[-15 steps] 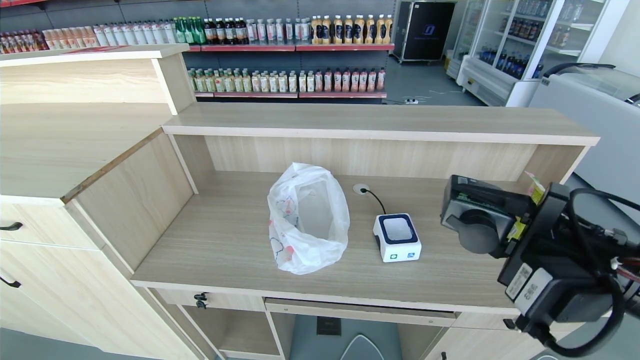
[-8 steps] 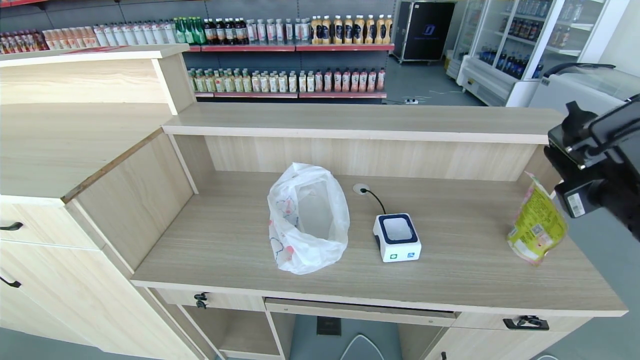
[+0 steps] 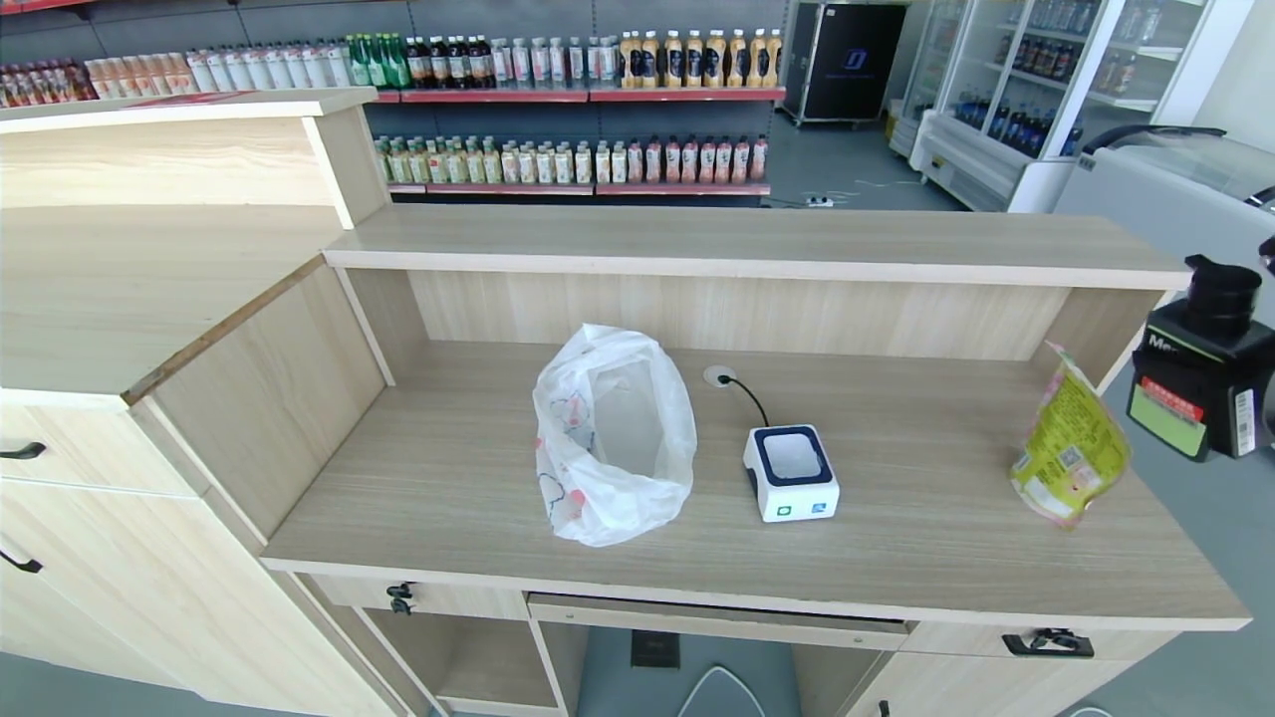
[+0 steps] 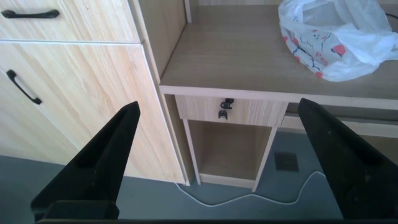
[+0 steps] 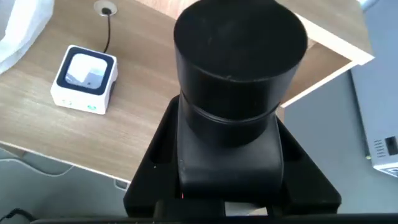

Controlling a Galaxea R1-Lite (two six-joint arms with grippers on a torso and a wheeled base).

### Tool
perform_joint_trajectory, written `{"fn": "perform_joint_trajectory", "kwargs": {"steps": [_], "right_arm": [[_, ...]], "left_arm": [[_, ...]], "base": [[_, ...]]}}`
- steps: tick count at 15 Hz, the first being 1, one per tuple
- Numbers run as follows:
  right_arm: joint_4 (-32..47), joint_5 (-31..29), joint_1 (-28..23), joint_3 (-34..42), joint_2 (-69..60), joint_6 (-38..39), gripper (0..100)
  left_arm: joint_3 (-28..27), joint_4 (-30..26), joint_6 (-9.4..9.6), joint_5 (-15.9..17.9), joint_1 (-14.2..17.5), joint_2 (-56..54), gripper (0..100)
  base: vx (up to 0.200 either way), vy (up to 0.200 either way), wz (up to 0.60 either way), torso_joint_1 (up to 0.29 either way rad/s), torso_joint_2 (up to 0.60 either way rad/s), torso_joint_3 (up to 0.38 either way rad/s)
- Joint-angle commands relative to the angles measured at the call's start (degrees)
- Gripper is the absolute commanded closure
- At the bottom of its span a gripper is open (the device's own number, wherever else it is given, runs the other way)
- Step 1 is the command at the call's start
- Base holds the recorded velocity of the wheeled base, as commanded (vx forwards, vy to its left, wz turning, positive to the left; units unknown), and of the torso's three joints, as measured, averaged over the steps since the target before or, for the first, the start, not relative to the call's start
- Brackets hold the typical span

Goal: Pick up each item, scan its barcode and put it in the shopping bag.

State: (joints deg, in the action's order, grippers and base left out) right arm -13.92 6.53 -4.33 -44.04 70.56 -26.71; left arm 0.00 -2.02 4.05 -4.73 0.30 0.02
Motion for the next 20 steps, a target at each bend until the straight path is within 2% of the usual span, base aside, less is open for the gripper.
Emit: {"fn": "perform_joint_trajectory", "kwargs": {"steps": [1, 3, 5, 9, 13, 15, 17, 19, 20], "right_arm": [[6.2, 7.7, -8.0, -3.2, -1.7, 1.8, 100], [6.3, 12.2, -7.6, -3.0, -2.1, 3.9, 100], [5.3, 12.9, -5.3, -3.4, -2.2, 7.5, 100], [4.1, 13.0, -3.9, -6.7, -0.9, 22.8, 100], [6.5, 15.9, -3.8, -9.4, 5.7, 41.7, 100], [5.8, 17.1, -4.5, -9.0, 9.0, 42.2, 100], [0.6, 19.8, -5.8, -6.1, 12.7, 42.0, 100], [-8.8, 27.7, -7.7, -0.4, 18.1, 39.9, 100], [-11.9, 31.7, -9.0, 0.9, 22.1, 36.1, 100]], "left_arm": [[0.0, 0.0, 0.00, 0.0, 0.0, 0.0, 0], [0.0, 0.0, 0.00, 0.0, 0.0, 0.0, 0], [0.0, 0.0, 0.00, 0.0, 0.0, 0.0, 0], [0.0, 0.0, 0.00, 0.0, 0.0, 0.0, 0], [0.0, 0.0, 0.00, 0.0, 0.0, 0.0, 0], [0.0, 0.0, 0.00, 0.0, 0.0, 0.0, 0], [0.0, 0.0, 0.00, 0.0, 0.0, 0.0, 0], [0.0, 0.0, 0.00, 0.0, 0.0, 0.0, 0], [0.0, 0.0, 0.00, 0.0, 0.0, 0.0, 0]], "base": [[0.000, 0.000, 0.00, 0.000, 0.00, 0.000], [0.000, 0.000, 0.30, 0.001, 0.00, 0.001], [0.000, 0.000, 0.60, -0.002, 0.00, 0.000], [0.000, 0.000, 0.60, 0.005, 0.00, 0.002], [0.000, 0.000, 0.00, 0.000, 0.00, 0.000], [0.000, 0.000, 0.00, 0.000, 0.00, 0.000], [0.000, 0.000, 0.00, 0.000, 0.00, 0.000], [0.000, 0.000, 0.00, 0.000, 0.00, 0.000], [0.000, 0.000, 0.00, 0.000, 0.00, 0.000]]}}
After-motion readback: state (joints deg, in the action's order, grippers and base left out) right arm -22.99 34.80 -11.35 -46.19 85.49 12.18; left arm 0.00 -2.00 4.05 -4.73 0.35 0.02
